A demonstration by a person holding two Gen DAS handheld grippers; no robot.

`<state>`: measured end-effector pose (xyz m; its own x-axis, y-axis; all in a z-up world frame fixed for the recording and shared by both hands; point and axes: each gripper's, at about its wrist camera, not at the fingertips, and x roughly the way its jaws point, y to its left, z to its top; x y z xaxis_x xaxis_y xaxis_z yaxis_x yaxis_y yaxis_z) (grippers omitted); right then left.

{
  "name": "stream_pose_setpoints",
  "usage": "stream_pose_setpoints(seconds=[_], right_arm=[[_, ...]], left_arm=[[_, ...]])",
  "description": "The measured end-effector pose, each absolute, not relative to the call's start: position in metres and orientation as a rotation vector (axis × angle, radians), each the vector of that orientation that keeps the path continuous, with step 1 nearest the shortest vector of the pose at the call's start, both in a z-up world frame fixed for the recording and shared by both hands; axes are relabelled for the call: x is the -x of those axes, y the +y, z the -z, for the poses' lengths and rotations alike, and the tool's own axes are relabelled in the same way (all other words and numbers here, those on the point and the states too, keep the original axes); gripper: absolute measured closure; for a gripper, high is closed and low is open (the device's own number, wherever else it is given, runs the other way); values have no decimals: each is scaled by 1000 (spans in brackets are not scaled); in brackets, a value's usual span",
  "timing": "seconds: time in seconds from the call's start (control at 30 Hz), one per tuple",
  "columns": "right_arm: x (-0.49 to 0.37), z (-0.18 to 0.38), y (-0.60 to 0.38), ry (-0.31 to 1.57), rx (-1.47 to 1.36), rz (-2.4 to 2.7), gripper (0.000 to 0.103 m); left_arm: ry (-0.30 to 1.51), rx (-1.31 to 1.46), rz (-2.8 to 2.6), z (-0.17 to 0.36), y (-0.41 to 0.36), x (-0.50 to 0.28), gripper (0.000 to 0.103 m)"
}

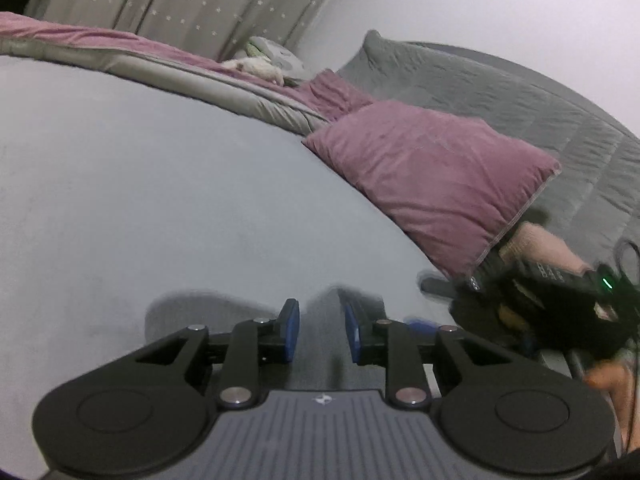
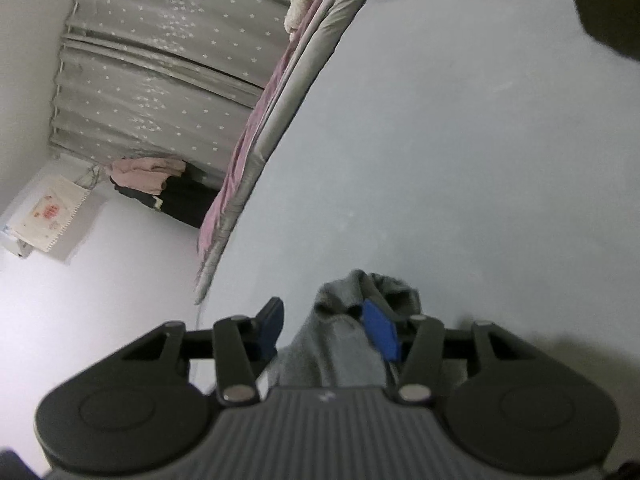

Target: Fold clothes

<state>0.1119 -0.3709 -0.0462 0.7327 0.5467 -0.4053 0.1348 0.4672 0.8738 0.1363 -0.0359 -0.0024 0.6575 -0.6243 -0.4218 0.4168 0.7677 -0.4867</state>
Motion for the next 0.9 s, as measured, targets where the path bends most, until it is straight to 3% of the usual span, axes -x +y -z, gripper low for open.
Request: stream_pose_setpoints(seconds=[0.47,0.53,0.6,0.87,0.9], right_arm=[[-151,86,-353,848,-1145,-380,60],[-153,87,-350,836,-1114,-357,67],[-152,83,-345,824,-1053,-318,90],[-140,52,-336,845,-841,-188,94],[-140,52,-336,859,-833,-180,94]], left_arm=[[673,348,657,41,-45,-120,80],[675,335,662,39,-48,-119,80],[683,347,666,34,-48,-120,80],[629,401,614,7,-25,-129,79],[619,394,585,3,-21,-131,75]])
